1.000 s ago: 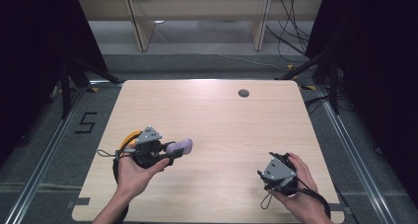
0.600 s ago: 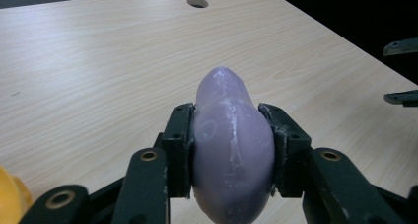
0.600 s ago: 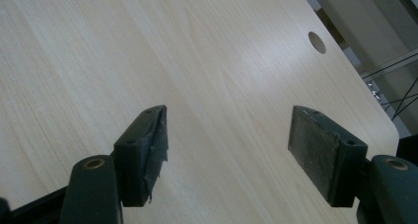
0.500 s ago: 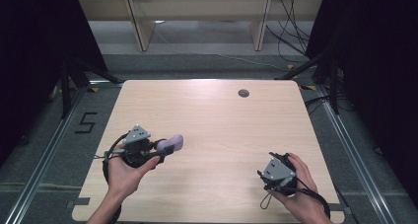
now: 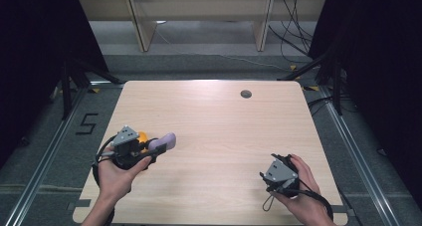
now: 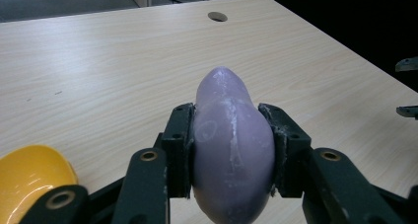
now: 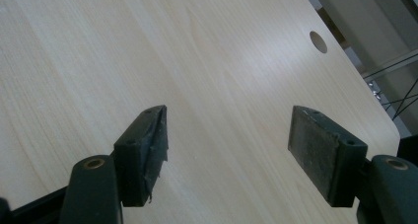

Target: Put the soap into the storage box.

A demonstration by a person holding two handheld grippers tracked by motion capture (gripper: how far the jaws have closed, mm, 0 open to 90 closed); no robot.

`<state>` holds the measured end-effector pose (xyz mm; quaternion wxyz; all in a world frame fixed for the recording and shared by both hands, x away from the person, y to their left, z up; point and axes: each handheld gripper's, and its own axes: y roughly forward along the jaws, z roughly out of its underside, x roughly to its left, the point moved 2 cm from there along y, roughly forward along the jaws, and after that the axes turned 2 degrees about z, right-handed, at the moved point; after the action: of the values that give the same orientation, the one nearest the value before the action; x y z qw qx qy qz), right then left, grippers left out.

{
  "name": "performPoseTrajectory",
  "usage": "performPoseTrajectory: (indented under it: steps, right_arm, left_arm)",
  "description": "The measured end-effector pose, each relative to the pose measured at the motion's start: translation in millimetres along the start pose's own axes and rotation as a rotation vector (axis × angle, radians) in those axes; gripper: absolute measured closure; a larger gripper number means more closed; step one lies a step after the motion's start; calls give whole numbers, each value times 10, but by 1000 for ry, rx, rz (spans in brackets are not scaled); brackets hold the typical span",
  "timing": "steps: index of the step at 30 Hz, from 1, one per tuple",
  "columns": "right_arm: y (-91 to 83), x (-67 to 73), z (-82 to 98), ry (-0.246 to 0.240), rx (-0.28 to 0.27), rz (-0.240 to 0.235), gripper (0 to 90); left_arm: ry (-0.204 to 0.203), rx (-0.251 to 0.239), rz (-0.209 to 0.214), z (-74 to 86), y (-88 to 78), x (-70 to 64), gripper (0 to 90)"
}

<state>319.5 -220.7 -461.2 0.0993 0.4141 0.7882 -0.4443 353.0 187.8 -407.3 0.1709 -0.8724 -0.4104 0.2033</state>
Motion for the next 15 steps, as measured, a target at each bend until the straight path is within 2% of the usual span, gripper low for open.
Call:
performPoseTrajectory:
  steps: [10,11,12,15]
  right_arm:
    - [-3,0,2,9,1,2,322]
    - [2,-8,1,-6,-5,-1,322]
    - [-3,-1,5,10,2,2,322]
    - [-2,1,4,11,2,2,321]
  left_arm:
    - [-19,-19,-26,28,-89,59,588]
    - [-15,-19,-34,26,-101,64,588]
    - [-16,-21,-35,26,-109,68,588]
    - [-21,-26,-41,25,-128,82,588]
